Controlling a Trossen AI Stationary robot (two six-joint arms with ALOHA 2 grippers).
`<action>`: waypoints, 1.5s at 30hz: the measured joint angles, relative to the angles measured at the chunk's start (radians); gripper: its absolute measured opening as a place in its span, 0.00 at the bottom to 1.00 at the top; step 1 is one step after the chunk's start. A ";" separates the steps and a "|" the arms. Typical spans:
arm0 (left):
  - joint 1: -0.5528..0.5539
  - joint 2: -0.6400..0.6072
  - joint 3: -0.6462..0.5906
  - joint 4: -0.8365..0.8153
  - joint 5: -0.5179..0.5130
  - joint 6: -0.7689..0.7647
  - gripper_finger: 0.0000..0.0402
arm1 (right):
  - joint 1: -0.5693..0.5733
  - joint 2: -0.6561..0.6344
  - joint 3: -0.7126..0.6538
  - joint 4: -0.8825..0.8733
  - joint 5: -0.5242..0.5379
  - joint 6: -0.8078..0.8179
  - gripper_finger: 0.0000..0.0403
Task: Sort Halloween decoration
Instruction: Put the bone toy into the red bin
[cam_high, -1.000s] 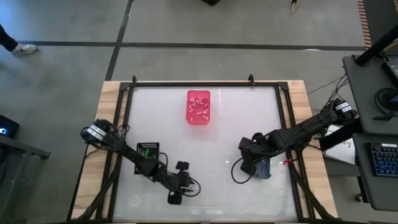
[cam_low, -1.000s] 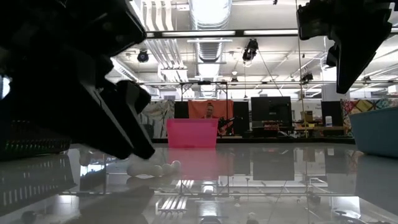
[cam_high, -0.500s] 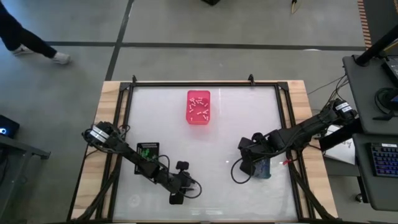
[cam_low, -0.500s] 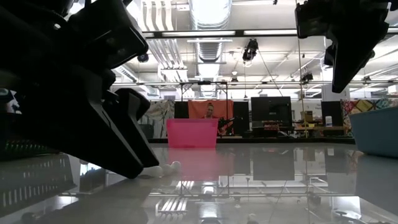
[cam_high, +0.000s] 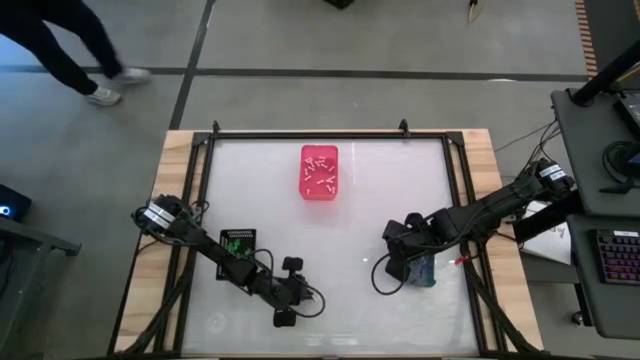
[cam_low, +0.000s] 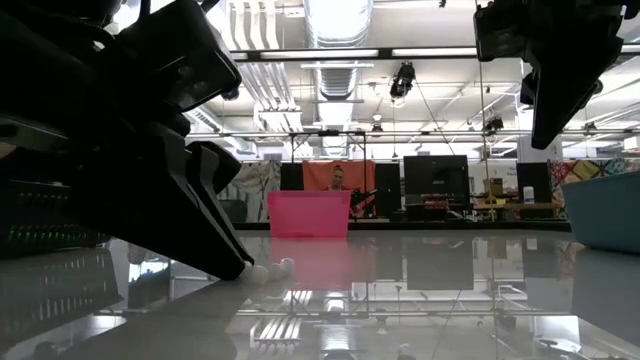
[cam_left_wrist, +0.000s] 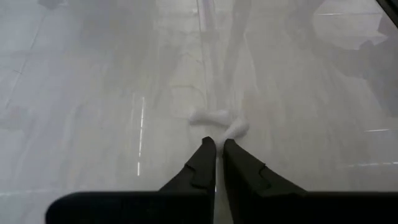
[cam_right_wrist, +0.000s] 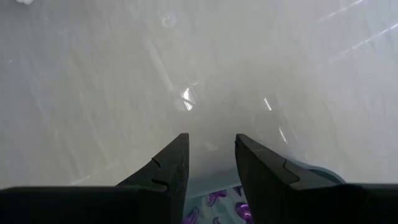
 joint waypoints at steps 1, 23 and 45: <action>0.000 0.000 0.000 0.000 0.000 0.000 0.01 | 0.000 0.000 0.000 0.000 0.003 0.000 0.31; -0.005 -0.057 -0.006 -0.114 -0.107 -0.022 0.00 | 0.001 0.000 -0.001 0.006 0.023 -0.011 0.31; 0.028 -0.168 -0.007 -0.239 -0.298 -0.053 0.00 | 0.001 0.000 -0.002 0.029 0.023 -0.039 0.31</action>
